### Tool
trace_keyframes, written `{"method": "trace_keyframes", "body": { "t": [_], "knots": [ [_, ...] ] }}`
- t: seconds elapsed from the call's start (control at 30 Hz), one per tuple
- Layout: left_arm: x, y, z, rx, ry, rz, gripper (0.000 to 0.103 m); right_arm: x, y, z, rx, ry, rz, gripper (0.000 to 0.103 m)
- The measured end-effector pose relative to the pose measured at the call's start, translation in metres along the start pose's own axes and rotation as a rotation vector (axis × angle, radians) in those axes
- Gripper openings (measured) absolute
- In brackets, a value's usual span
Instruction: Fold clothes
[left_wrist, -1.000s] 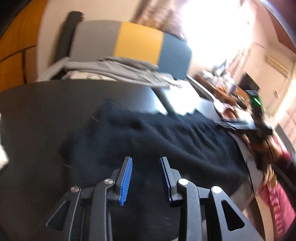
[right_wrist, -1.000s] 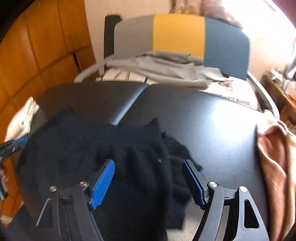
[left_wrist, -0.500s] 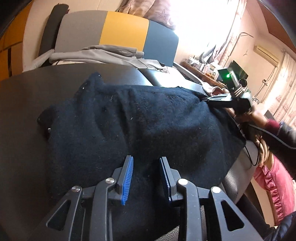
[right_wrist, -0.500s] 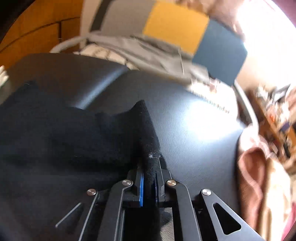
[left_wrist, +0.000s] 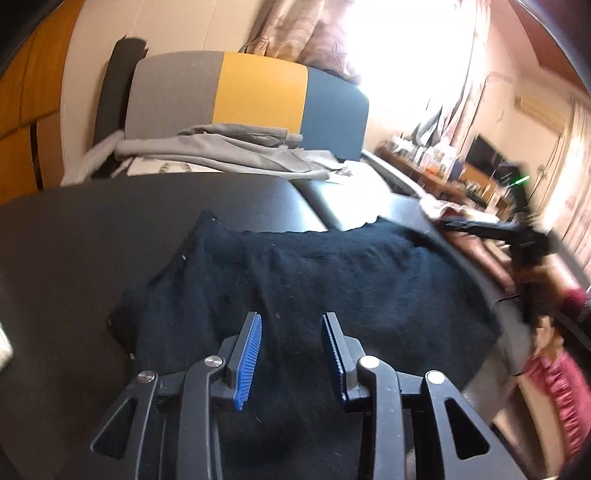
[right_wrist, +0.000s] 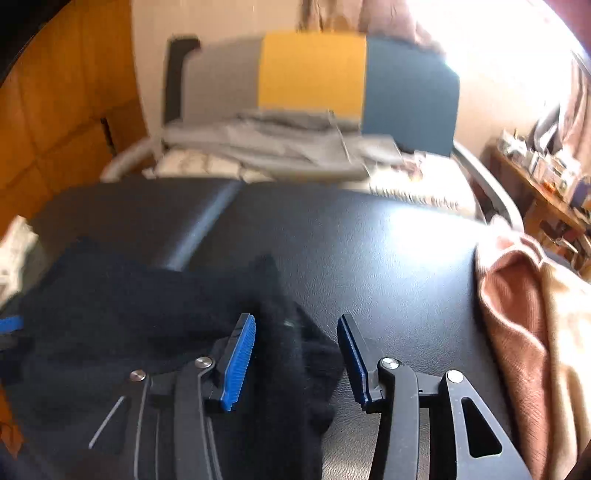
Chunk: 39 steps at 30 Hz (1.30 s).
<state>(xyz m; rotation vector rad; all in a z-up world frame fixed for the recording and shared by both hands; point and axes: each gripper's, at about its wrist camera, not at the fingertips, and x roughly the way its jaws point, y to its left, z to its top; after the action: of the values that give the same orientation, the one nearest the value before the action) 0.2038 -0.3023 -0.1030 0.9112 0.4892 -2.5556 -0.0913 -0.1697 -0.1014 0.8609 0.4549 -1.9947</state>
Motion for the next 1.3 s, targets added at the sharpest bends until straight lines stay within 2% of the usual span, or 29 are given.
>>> {"method": "trace_keyframes", "body": {
  "t": [0.07,0.13,0.23,0.37,0.5,0.63,0.7,0.8,0.9,0.93,1.0,1.07,1.1,1.13,1.17,1.2,1.23,1.27,1.3],
  "knots": [
    [0.01,-0.001,0.0,0.019,0.023,0.028,0.034,-0.02,0.014,-0.005,-0.018,-0.016,0.138,0.052],
    [0.022,0.002,-0.008,0.033,0.08,0.065,0.034,-0.028,0.035,-0.018,-0.093,0.025,0.239,0.06],
    [0.022,0.012,-0.021,0.019,0.091,0.05,0.034,-0.01,0.054,-0.061,-0.143,0.207,0.218,0.063],
    [0.015,0.012,-0.031,0.0,0.088,0.034,0.034,-0.042,0.055,-0.12,-0.09,0.154,0.254,0.064],
    [0.013,-0.003,-0.031,0.016,0.095,0.064,0.034,-0.072,0.069,-0.157,-0.111,0.106,0.211,0.064],
    [-0.004,-0.024,-0.023,0.089,0.083,0.037,0.035,-0.066,0.074,-0.15,-0.115,0.097,0.177,0.065],
    [-0.011,-0.033,-0.015,0.127,0.049,0.011,0.036,-0.063,0.076,-0.146,-0.117,0.093,0.161,0.065],
    [-0.013,-0.045,-0.005,0.181,0.017,-0.012,0.037,-0.063,0.074,-0.123,-0.077,0.1,0.163,0.065],
    [0.005,-0.052,0.003,0.214,0.027,-0.021,0.037,-0.068,0.075,-0.098,-0.044,0.024,0.154,0.068],
    [0.011,-0.053,0.003,0.212,0.035,-0.01,0.038,-0.065,0.076,-0.089,-0.041,0.006,0.144,0.074],
    [0.028,-0.043,0.004,0.171,0.068,0.036,0.038,-0.054,0.079,-0.073,-0.031,-0.01,0.135,0.081],
    [0.046,-0.017,0.0,0.041,0.107,0.047,0.043,-0.033,0.082,-0.065,-0.04,0.016,0.094,0.083],
    [0.047,-0.003,-0.003,-0.038,0.082,-0.002,0.041,-0.023,0.083,-0.061,-0.044,0.029,0.074,0.083],
    [0.047,0.004,-0.004,-0.084,0.069,-0.03,0.038,-0.005,0.082,-0.062,-0.069,0.067,-0.009,0.083],
    [0.046,0.011,-0.005,-0.123,0.061,-0.051,0.033,0.005,0.076,-0.068,-0.053,0.072,-0.026,0.09],
    [0.046,0.017,-0.007,-0.162,0.053,-0.072,0.033,0.015,0.07,-0.073,-0.036,0.076,-0.041,0.096],
    [0.045,0.024,-0.008,-0.201,0.044,-0.093,0.033,0.018,0.059,-0.075,0.017,0.073,-0.017,0.103],
    [0.044,0.025,-0.008,-0.212,0.041,-0.109,0.033,0.021,0.049,-0.078,0.071,0.07,0.008,0.103],
    [0.042,0.026,-0.008,-0.218,0.039,-0.123,0.035,0.021,0.048,-0.077,0.07,0.077,0.012,0.103]
  ]
}}
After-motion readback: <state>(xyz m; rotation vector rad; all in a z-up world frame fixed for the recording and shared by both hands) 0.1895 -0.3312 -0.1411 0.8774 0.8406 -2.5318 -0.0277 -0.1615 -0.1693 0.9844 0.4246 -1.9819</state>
